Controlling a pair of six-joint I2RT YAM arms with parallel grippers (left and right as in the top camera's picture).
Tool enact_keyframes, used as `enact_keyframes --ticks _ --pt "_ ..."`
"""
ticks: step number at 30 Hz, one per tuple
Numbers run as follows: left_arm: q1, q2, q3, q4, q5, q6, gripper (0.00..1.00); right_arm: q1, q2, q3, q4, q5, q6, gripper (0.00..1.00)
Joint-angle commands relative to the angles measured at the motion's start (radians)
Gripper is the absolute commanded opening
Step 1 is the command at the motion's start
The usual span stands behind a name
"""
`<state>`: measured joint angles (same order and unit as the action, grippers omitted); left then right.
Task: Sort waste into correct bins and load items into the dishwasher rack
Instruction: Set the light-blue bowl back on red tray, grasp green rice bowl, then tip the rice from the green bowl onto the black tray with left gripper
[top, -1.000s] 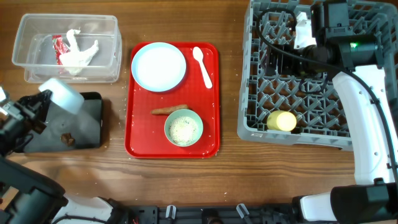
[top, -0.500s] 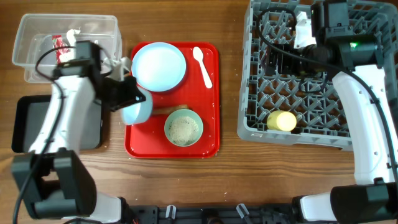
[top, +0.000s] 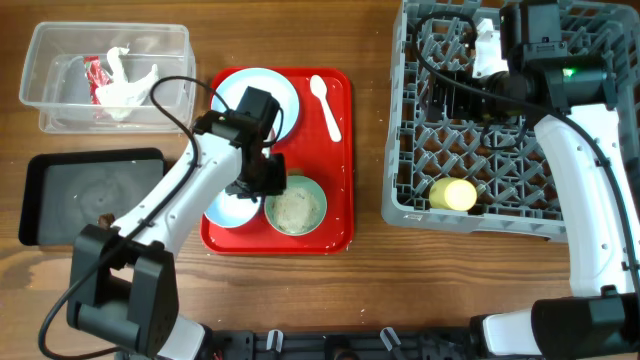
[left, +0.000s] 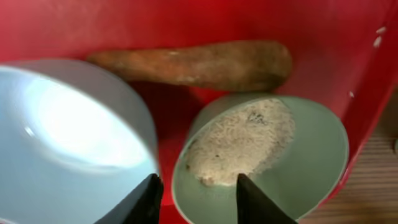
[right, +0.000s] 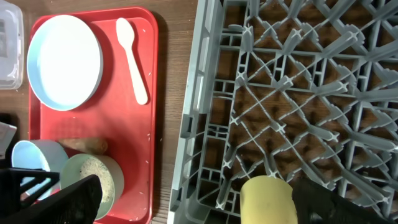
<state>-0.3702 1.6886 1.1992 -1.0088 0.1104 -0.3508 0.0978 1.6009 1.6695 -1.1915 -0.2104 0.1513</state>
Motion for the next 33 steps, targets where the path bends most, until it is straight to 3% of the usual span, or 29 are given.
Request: enact_keyframes --ticks 1,4,8,16,18,24,27,33 --pt "-0.013 0.008 0.0 0.04 0.079 0.006 0.45 0.007 0.013 0.006 0.002 -0.02 -0.018 1.0" --pt "-0.054 0.009 0.005 0.063 0.111 0.064 0.52 0.007 0.013 0.006 0.002 -0.02 -0.018 1.0" --pt "-0.215 0.01 0.004 0.084 0.052 0.135 0.62 0.007 0.013 0.006 0.001 -0.02 -0.018 0.99" --pt "-0.343 0.126 -0.002 0.158 0.006 0.135 0.61 0.007 0.013 0.006 0.001 -0.02 -0.018 1.0" --pt "-0.346 0.183 -0.002 0.161 -0.008 0.135 0.55 0.007 0.013 0.006 -0.002 -0.02 -0.018 1.0" --pt "-0.346 0.193 -0.001 0.168 -0.008 0.134 0.15 0.007 0.013 0.006 -0.001 -0.02 -0.018 1.0" --pt "-0.346 0.193 0.026 0.157 -0.008 0.119 0.04 0.007 0.013 0.006 0.002 -0.02 -0.018 0.99" --pt "-0.32 0.163 0.209 -0.01 -0.006 0.107 0.04 0.007 0.013 0.006 0.002 -0.02 -0.018 1.0"
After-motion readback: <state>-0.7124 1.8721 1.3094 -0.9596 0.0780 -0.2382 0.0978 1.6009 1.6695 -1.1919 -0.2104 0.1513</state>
